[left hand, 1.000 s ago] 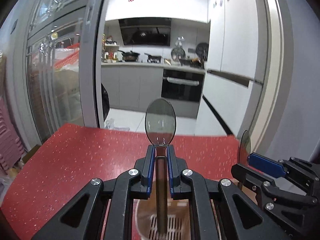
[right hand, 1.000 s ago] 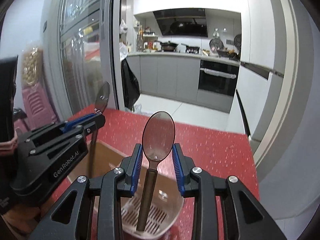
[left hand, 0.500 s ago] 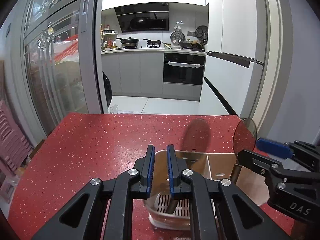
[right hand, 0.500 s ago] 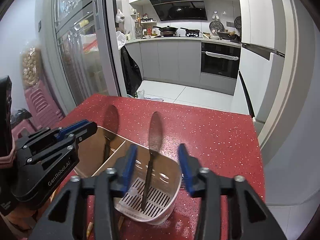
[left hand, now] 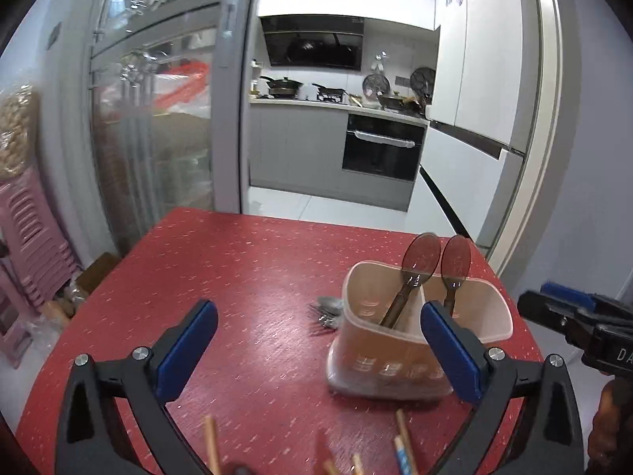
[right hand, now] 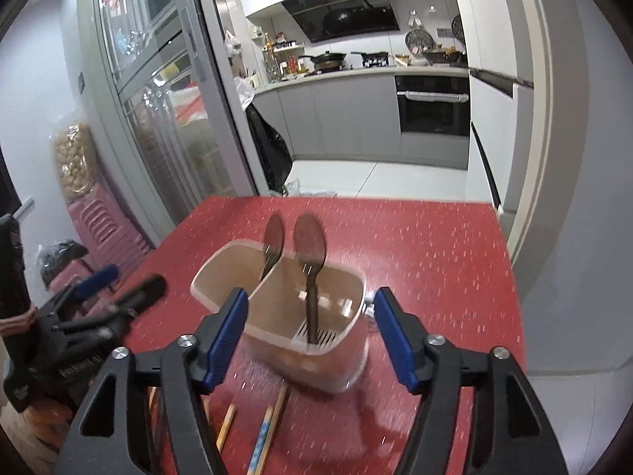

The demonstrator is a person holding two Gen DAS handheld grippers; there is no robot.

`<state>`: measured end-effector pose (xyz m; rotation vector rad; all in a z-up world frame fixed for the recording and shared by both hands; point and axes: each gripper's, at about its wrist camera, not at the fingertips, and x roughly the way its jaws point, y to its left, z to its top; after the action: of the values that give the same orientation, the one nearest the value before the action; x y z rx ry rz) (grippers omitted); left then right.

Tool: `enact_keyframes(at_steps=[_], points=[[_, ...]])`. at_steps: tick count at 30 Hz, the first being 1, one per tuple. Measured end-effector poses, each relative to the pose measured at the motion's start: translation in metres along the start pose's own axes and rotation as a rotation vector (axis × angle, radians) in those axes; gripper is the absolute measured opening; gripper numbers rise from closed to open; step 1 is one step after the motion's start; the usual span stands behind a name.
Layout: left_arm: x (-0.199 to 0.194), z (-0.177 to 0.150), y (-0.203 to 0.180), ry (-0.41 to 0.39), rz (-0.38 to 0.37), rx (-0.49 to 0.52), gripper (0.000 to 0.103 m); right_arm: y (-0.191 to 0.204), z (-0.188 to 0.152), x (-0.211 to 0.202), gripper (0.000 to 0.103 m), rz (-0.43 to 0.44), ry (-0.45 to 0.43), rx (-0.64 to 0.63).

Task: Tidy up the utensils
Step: 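Open both tools to release the spoons into the holder, then move both tools back over the remaining utensils on the table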

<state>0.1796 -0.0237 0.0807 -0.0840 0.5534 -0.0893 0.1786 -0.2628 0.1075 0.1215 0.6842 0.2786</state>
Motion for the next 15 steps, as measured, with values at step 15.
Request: enact_keyframes(at_steps=[15], points=[[-0.043,-0.132,0.077,0.331,0.156,-0.102,0.103,0.009,-0.126,0.021,0.081,-0.001,0.392,0.101]])
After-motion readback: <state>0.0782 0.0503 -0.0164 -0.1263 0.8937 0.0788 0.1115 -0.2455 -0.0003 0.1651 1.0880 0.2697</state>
